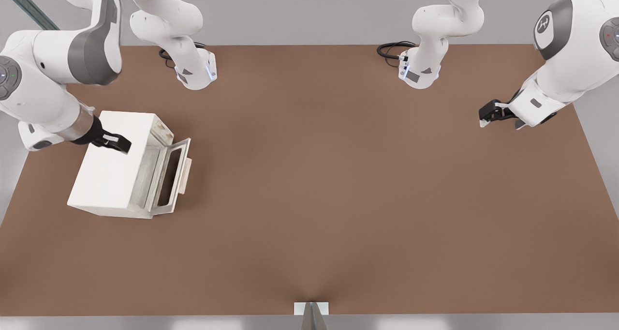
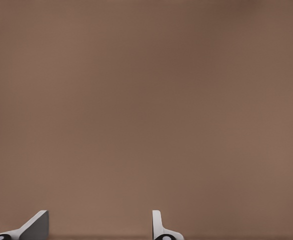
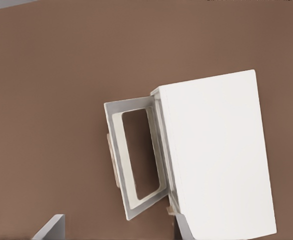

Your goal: Keep left arm still and open the oven door with right arm

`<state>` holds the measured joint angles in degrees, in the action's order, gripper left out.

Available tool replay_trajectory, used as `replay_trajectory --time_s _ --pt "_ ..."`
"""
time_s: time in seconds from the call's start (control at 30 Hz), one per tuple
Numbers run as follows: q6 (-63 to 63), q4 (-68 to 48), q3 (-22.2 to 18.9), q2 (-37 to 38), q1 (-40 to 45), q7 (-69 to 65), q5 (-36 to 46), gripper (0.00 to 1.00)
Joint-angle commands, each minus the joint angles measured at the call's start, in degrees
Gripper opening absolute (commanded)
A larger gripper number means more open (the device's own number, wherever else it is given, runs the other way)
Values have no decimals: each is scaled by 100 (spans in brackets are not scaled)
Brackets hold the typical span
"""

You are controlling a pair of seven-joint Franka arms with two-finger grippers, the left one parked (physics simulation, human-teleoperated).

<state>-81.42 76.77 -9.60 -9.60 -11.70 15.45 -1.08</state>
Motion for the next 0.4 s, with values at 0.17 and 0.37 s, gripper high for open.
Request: replay_trajectory --time_s 0.17,0.37 --pt "-58 -5 -16 20 19 -2037 205 100" --pt "-58 -5 -25 11 37 -2037 196 100"
